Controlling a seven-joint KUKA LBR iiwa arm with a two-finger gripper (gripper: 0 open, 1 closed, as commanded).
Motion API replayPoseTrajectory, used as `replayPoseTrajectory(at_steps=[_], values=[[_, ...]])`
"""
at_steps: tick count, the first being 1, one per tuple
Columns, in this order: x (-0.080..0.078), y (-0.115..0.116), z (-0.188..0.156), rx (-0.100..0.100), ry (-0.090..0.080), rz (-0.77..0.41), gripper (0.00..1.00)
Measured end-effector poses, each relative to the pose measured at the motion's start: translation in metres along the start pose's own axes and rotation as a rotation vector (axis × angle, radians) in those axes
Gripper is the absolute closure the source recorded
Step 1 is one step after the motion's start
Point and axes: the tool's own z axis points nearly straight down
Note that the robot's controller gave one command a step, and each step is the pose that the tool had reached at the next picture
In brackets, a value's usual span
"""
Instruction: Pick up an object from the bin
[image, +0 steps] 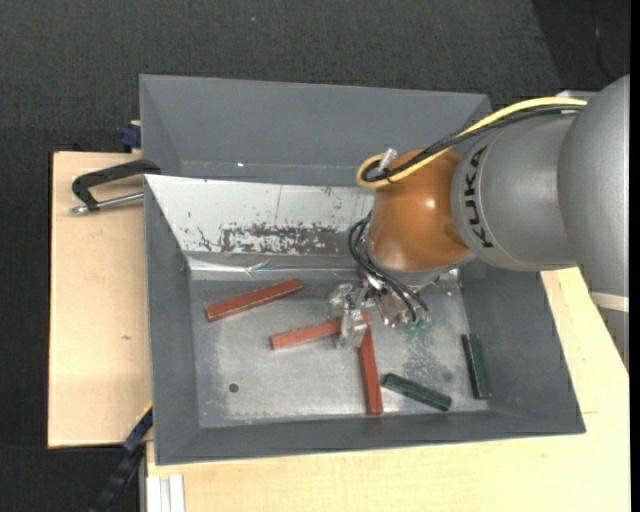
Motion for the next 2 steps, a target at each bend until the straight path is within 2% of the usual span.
replayPoseTrajectory(at_steps=[2], values=[[-0.0001,0.0,-0.0001,0.0,0.0,0.001,1.0]])
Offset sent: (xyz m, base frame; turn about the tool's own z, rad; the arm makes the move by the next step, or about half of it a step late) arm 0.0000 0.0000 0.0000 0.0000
